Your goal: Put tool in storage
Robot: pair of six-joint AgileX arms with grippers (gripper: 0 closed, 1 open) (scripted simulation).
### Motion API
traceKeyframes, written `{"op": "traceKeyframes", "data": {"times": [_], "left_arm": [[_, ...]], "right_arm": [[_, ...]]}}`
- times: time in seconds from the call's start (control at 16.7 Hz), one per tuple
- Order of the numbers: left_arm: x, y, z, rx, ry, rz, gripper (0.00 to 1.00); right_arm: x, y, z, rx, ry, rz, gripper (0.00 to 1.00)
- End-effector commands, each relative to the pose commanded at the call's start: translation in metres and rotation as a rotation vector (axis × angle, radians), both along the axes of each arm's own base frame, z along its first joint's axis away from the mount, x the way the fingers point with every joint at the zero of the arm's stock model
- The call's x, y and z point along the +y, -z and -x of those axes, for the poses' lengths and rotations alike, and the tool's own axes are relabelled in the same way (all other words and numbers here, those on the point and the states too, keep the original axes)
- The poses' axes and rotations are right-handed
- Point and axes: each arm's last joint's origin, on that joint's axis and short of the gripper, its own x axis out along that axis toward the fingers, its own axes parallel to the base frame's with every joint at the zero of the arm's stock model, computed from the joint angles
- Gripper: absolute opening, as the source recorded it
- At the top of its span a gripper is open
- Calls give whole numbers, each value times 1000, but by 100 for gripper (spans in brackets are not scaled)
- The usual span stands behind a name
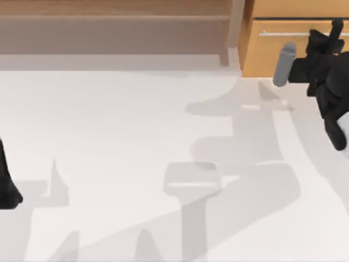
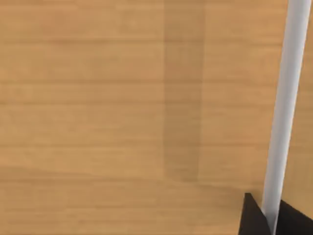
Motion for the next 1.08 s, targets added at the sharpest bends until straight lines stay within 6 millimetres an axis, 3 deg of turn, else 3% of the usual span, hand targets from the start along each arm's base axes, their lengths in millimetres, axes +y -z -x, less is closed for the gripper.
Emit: {"op": "traceKeyframes", "data": {"times": [0.3,0.72,1.08], "left_arm": [[0,0,0,0,0,0,100],[0,0,0,0,0,0,100],[0,0,0,0,0,0,100]], "right_arm": [[-3,8,42,35,5,5,0],[-3,4,50,14,5,2,0],[-3,5,93,21,9,1,0]]}}
